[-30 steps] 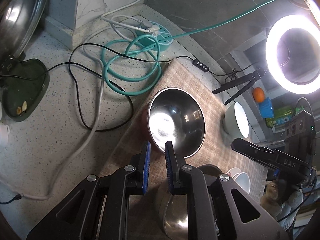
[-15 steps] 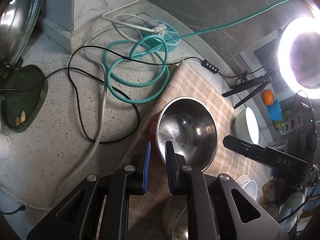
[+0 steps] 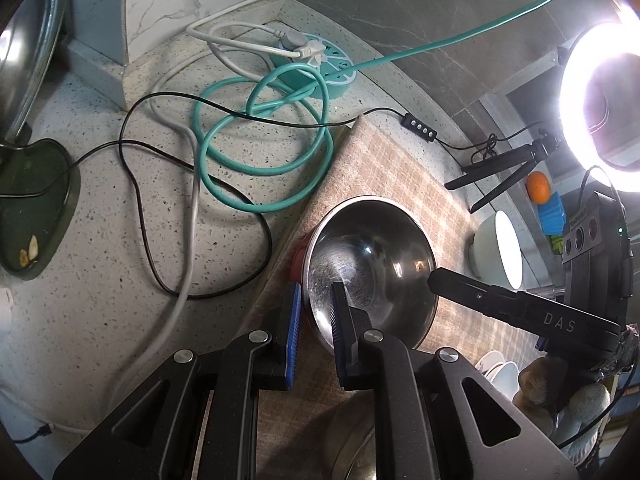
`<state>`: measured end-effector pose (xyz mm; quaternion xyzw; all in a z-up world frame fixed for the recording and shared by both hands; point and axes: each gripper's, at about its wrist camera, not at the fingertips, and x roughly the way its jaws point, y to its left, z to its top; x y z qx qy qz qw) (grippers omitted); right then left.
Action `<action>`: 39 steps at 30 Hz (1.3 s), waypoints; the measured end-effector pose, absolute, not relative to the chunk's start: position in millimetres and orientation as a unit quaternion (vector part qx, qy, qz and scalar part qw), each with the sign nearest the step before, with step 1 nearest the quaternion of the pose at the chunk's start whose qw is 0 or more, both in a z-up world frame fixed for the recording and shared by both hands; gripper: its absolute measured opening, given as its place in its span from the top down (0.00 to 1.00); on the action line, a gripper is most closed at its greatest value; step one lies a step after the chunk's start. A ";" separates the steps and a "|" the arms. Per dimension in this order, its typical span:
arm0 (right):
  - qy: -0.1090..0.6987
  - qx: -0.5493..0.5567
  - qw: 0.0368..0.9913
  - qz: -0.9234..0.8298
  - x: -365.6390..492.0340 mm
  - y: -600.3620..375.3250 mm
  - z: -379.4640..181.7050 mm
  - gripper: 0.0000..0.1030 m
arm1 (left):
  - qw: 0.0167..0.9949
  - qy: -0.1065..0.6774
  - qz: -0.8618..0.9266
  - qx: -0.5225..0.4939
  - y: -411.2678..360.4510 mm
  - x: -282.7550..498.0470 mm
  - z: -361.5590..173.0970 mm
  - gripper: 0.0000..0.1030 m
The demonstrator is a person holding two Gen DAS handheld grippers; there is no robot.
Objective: Organize plates and bowls
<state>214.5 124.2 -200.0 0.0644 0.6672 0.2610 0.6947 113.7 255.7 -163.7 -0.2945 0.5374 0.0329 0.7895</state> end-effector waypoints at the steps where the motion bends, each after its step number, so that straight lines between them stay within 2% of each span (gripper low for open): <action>1: 0.667 0.065 0.694 0.262 214.6 124.2 -200.4 0.79 | 0.791 0.537 0.034 -0.292 255.4 114.0 -163.8 0.88; 7: 0.670 0.060 0.691 0.266 212.9 126.9 -203.8 0.87 | 0.794 0.535 0.037 -0.286 256.0 116.8 -164.8 0.92; 18: 0.658 0.054 0.702 0.266 209.3 126.2 -195.6 0.88 | 0.800 0.531 0.034 -0.276 251.9 113.4 -158.8 0.92; 39: 0.624 0.065 0.722 0.291 178.5 102.5 -140.2 0.88 | 0.832 0.496 0.017 -0.248 227.1 88.9 -105.1 0.92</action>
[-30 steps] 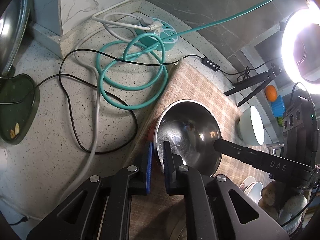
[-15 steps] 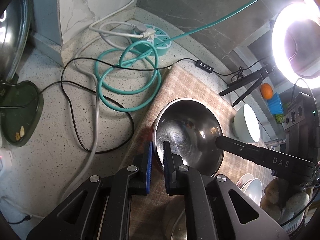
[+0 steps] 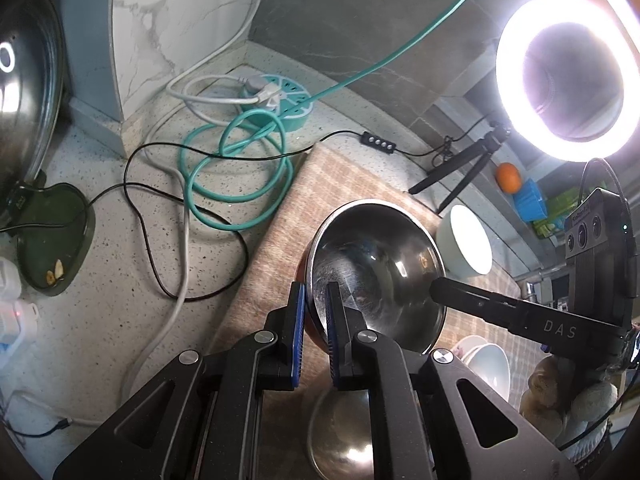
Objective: Organize plates and bowls
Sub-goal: 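Lower the steel bowl fully into the red-sided bowl with both grippers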
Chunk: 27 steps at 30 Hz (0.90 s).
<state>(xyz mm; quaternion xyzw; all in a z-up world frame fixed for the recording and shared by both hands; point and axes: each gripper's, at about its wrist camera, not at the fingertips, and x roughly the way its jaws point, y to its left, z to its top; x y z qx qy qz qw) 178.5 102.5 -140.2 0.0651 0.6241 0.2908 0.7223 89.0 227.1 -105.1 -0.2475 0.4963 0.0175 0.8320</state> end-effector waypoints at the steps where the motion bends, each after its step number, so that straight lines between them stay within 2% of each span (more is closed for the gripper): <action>1: 0.623 0.066 0.723 0.292 175.9 100.2 -137.4 0.88 | 0.833 0.495 0.016 -0.245 225.2 87.3 -102.6 0.92; 27: 0.601 0.064 0.735 0.306 111.2 54.2 -102.4 0.88 | 0.842 0.491 -0.004 -0.225 181.8 41.8 -82.1 0.92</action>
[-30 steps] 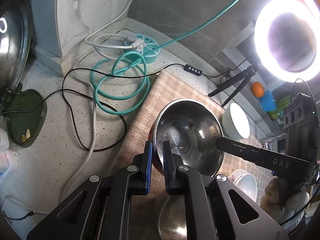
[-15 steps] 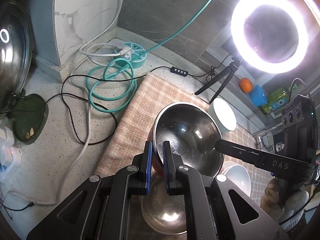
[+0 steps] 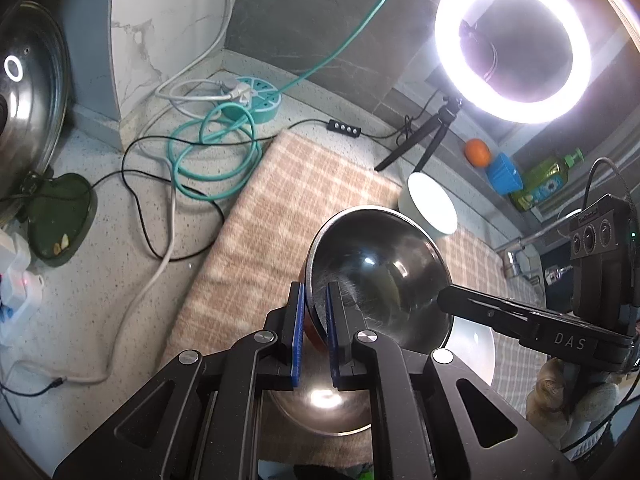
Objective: Organize plates and bowls
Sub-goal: 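Lower the steel bowl fully into the red-sided bowl with both grippers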
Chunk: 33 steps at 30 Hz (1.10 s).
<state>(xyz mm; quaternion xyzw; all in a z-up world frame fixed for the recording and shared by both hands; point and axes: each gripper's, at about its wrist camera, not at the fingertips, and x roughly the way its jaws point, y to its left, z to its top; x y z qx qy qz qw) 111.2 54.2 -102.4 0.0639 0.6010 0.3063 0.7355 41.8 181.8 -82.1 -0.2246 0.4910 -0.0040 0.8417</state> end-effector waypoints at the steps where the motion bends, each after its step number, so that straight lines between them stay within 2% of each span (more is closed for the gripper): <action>1: 0.601 0.061 0.737 0.305 108.3 52.4 -103.1 0.88 | 0.840 0.494 -0.006 -0.225 179.9 39.7 -84.3 0.92; 33: 0.627 -0.036 0.732 0.264 75.4 56.7 -163.0 0.88 | 0.799 0.568 -0.007 -0.197 161.8 26.9 -148.5 0.92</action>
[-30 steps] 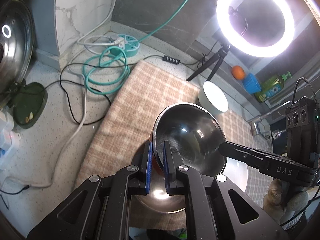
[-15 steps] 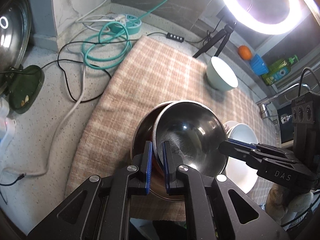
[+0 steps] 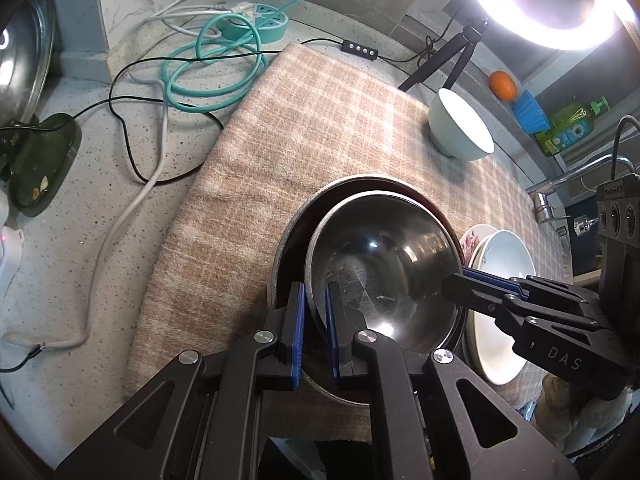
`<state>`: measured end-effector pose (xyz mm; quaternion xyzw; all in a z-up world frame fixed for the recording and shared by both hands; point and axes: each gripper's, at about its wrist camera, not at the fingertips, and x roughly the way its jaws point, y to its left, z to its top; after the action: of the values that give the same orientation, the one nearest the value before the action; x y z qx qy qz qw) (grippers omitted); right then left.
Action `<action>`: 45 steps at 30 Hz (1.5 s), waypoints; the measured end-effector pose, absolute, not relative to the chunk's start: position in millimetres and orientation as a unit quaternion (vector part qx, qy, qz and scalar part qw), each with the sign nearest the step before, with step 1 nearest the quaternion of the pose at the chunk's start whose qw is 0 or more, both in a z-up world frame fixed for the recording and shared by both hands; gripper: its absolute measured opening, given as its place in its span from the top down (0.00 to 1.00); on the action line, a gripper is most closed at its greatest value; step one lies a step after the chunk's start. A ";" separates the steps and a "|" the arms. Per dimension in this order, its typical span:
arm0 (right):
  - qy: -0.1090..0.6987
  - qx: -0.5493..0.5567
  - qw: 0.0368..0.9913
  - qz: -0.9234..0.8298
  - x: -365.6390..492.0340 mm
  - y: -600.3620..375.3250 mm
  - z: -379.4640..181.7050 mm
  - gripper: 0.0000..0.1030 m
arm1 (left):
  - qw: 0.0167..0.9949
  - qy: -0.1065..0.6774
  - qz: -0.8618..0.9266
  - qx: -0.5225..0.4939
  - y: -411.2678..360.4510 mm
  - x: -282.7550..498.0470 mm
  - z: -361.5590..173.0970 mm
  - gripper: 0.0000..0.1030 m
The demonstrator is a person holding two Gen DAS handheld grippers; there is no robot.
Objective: Organize plates and bowls
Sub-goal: 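Lower the steel bowl fully into the red-sided bowl with both grippers, then open both grippers to release the steel bowl rim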
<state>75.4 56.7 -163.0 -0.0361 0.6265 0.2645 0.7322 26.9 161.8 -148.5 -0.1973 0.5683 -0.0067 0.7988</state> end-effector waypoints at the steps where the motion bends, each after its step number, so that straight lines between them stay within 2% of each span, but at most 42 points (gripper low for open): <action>1: 0.627 -0.039 0.732 0.264 75.6 57.4 -164.0 0.89 | 0.798 0.569 -0.007 -0.197 161.9 26.9 -148.8 0.92; 11: 0.628 -0.051 0.730 0.265 76.3 58.9 -168.0 0.89 | 0.798 0.571 -0.008 -0.192 161.3 29.1 -149.1 0.92; 23: 0.632 -0.042 0.728 0.264 75.7 58.1 -164.9 0.83 | 0.795 0.574 -0.011 -0.194 164.9 30.2 -145.3 0.92; 37: 0.579 0.001 0.769 0.272 74.7 28.0 -119.9 0.83 | 0.825 0.531 -0.007 -0.193 173.0 31.2 -106.8 0.92; 41: 0.555 -0.001 0.792 0.255 76.4 6.0 -105.8 0.74 | 0.831 0.522 -0.016 -0.191 169.8 35.0 -95.9 0.92; 45: 0.535 0.000 0.811 0.237 80.7 -20.8 -91.2 0.73 | 0.837 0.515 -0.030 -0.184 160.5 44.0 -86.2 0.92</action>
<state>80.7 -20.8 -91.2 0.0000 0.5353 0.2367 0.8108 44.0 160.5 -86.2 -0.1841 0.5146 -0.0301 0.8369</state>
